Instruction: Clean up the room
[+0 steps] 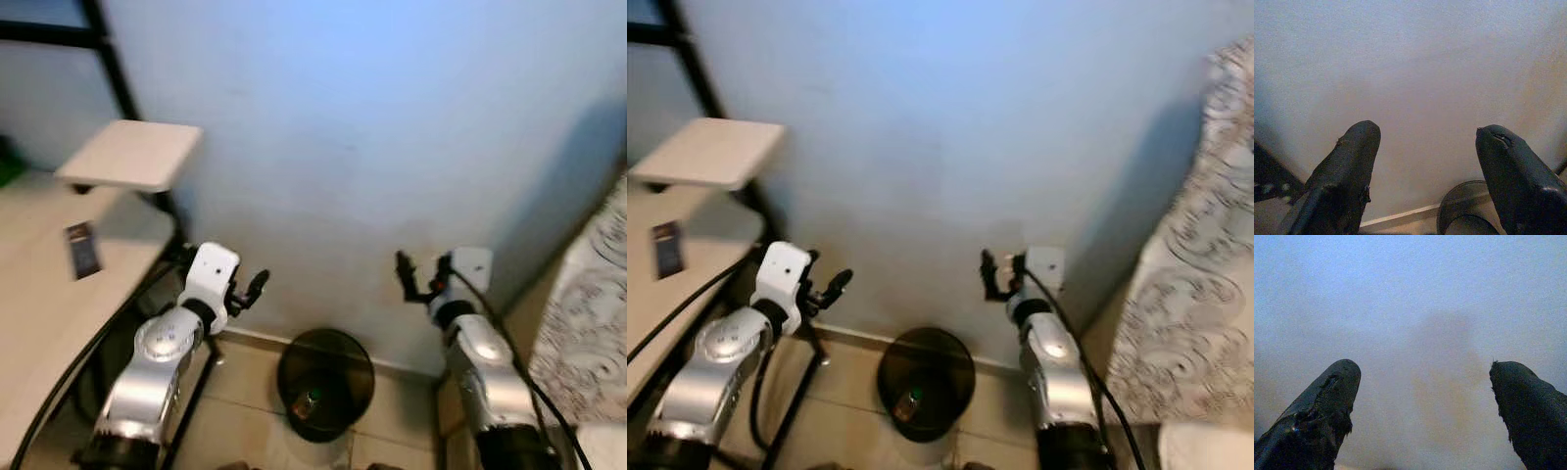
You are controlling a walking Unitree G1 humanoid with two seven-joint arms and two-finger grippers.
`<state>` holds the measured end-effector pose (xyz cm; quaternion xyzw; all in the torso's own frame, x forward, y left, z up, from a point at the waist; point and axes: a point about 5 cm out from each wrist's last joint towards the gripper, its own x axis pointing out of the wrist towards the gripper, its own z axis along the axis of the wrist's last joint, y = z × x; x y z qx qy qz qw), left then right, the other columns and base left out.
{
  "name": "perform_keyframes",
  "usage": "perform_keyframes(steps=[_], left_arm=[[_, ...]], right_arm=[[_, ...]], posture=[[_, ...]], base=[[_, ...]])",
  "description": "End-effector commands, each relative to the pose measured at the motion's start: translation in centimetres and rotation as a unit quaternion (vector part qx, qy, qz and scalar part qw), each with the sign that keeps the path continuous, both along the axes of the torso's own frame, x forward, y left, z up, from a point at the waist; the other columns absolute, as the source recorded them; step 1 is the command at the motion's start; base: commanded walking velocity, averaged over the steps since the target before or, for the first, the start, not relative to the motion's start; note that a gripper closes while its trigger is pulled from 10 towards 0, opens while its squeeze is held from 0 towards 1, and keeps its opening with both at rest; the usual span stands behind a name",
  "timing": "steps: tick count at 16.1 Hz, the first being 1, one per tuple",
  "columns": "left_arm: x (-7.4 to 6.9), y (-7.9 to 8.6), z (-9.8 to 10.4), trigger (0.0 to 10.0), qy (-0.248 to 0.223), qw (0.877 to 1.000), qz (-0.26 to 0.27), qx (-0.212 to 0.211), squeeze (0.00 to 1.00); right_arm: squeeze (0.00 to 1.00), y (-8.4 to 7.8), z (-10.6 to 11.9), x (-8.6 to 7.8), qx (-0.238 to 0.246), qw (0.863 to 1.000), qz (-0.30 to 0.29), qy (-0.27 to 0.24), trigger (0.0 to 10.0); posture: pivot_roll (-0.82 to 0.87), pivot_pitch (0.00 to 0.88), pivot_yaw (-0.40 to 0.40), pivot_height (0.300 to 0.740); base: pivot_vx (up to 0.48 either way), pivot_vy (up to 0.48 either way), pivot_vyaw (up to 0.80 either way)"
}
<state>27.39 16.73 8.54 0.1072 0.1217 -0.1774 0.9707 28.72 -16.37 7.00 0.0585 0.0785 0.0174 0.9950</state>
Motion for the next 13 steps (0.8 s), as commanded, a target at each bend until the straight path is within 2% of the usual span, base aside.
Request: perform_keyframes(steps=[1, 3, 5, 13], left_arm=[[0.0, 0.2, 0.6, 10.0, -0.013, 0.999, 0.029, -0.001, 0.0], [-0.3, 0.5, 0.7, 10.0, -0.012, 0.999, 0.038, -0.001, 0.0], [-0.4, 0.8, 0.7, 10.0, -0.013, 0.998, 0.054, 0.0, 0.0], [1.1, -0.6, 0.1, 10.0, -0.012, 0.999, 0.042, 0.013, 0.0]], right_arm=[[1.0, -0.6, 0.8, -0.3, 0.009, 1.0, -0.026, -0.011, 10.0], [1.0, -1.1, 1.3, -0.7, 0.025, 0.998, -0.047, -0.014, 10.0], [1.0, -1.2, 1.6, -1.5, 0.021, 0.998, -0.052, -0.009, 10.0], [1.0, -0.1, 1.9, -0.3, 0.018, 0.999, -0.036, -0.007, 10.0]], posture=[[0.0, 0.0, -0.022, 0.74], [0.0, 0.0, -0.025, 0.74], [-0.01, 0.0, -0.011, 0.74], [0.0, 0.0, -0.033, 0.74]], base=[[0.0, 0.0, -0.77], [0.0, 0.0, -0.77], [0.0, 0.0, -0.78], [0.0, 0.0, -0.78]])
